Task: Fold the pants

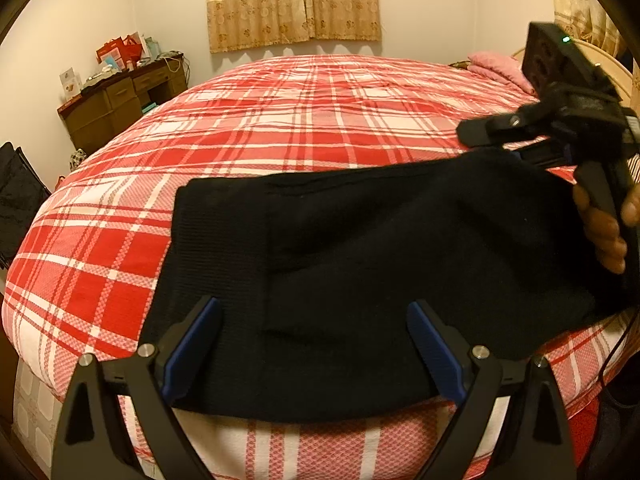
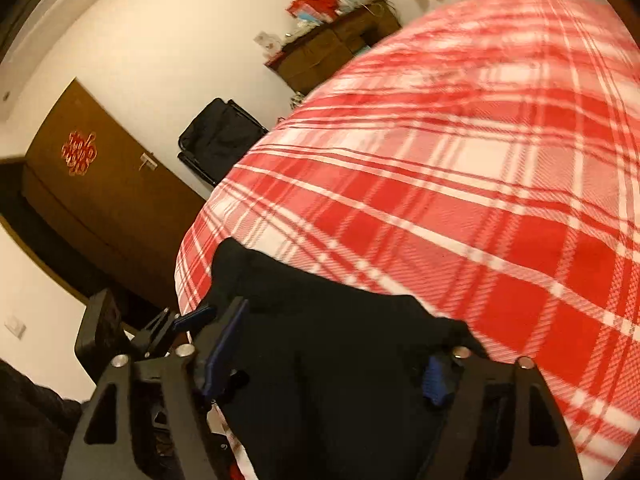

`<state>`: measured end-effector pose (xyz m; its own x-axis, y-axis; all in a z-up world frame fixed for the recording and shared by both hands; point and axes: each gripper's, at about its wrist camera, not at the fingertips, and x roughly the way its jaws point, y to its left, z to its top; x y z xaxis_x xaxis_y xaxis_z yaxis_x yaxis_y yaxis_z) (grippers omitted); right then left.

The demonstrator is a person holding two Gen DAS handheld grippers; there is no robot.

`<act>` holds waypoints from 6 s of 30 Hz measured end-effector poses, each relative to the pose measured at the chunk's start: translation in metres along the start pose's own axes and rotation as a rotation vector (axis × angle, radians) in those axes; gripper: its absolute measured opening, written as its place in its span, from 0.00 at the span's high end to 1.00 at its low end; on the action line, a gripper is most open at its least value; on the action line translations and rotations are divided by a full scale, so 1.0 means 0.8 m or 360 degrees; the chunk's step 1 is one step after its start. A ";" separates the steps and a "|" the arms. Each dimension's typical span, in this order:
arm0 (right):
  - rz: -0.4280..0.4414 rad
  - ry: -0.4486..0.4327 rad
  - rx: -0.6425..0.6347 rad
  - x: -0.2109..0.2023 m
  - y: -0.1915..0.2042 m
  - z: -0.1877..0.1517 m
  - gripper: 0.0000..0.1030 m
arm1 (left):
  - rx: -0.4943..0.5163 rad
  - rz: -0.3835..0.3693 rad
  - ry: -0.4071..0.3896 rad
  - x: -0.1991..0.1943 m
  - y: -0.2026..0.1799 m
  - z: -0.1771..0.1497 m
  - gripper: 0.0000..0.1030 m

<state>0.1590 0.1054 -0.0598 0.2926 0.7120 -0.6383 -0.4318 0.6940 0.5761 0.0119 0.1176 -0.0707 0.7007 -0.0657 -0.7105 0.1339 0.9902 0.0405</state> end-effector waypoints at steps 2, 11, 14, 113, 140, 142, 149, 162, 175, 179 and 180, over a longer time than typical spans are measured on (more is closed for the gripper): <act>-0.0005 0.0000 -0.0007 0.002 -0.008 -0.002 0.40 | 0.0014 0.0002 0.0002 0.001 0.000 -0.001 0.07; -0.0432 -0.0223 0.0163 -0.096 -0.062 -0.010 0.40 | 0.0056 0.0001 0.0002 0.000 0.000 -0.002 0.06; -0.0498 -0.0400 0.0248 -0.148 -0.064 -0.029 0.40 | 0.0097 0.0032 -0.0001 0.001 -0.006 -0.003 0.04; -0.1213 -0.1316 0.1473 -0.589 -0.107 -0.443 0.94 | 0.0027 0.0006 0.0102 0.005 -0.002 0.014 0.00; -0.1059 -0.1331 0.1584 -0.610 -0.136 -0.437 0.82 | 0.0096 0.0054 0.0107 0.008 -0.007 0.016 0.00; -0.1214 -0.1405 0.1567 -0.613 -0.107 -0.435 0.54 | 0.0074 0.0041 0.0103 0.007 -0.005 0.016 0.00; -0.0904 -0.1294 0.1046 -0.492 -0.020 -0.359 0.27 | 0.0085 0.0072 0.0094 0.009 -0.008 0.014 0.00; -0.0755 -0.1068 0.1224 -0.356 -0.084 -0.303 0.61 | 0.0091 0.0066 0.0046 0.006 -0.007 0.010 0.00; -0.0625 -0.1005 0.1120 -0.323 -0.087 -0.295 0.87 | 0.0084 0.0068 0.0045 0.007 -0.008 0.011 0.00; -0.0672 -0.1011 0.1131 -0.318 -0.087 -0.296 0.88 | 0.0078 0.0076 0.0049 0.008 -0.009 0.012 0.00; -0.0667 -0.1044 0.1140 -0.317 -0.088 -0.296 0.87 | 0.0076 0.0074 0.0050 0.008 -0.009 0.012 0.00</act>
<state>-0.0866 -0.1490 -0.0592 0.7976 0.1710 -0.5785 0.3522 0.6465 0.6767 0.0226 0.1089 -0.0688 0.6846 -0.0150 -0.7288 0.1356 0.9850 0.1071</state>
